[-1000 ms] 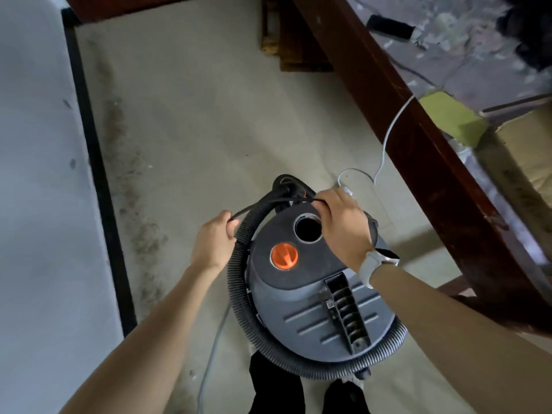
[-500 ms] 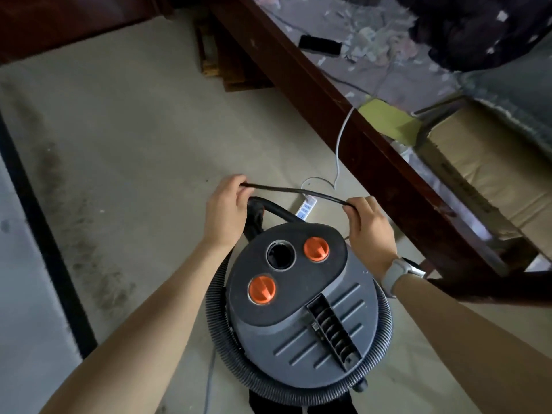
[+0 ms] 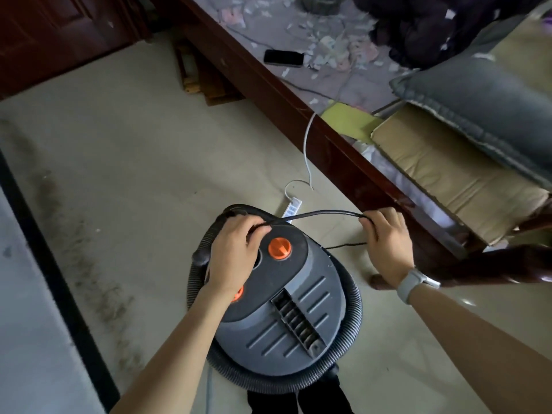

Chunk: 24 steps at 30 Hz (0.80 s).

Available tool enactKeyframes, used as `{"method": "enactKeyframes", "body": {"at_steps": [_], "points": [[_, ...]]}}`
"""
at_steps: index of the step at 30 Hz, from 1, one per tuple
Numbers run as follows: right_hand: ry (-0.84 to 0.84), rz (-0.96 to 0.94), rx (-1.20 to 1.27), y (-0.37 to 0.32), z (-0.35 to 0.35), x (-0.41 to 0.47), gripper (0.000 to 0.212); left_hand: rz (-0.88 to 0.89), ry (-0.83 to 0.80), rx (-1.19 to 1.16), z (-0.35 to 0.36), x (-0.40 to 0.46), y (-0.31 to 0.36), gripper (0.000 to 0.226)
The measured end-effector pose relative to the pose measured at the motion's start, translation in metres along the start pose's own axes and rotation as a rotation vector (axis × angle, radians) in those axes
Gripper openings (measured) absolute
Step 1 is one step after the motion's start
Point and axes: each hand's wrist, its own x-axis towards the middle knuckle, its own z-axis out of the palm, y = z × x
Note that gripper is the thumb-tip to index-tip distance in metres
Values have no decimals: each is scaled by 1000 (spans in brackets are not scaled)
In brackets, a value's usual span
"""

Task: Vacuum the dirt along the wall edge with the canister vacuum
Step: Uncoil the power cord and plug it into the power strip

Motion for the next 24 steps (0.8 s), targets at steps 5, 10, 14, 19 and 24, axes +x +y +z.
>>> {"method": "enactKeyframes", "body": {"at_steps": [5,10,14,19,24], "points": [[-15,28,-20,-3,-10,27,29,-75,61,-21,5,-9,19,16],[-33,-26,40,-37,-6,62,31,-87,161,12,-14,-8,23,16],[-101,-38,232,-68,3,87,28,-140,230,-3,-30,10,11,17],[-328,126,405,-93,27,107,35,-208,252,-37,-51,39,-21,12],[-415,305,504,-135,79,115,43,-477,122,-213,-78,100,-86,19]]}}
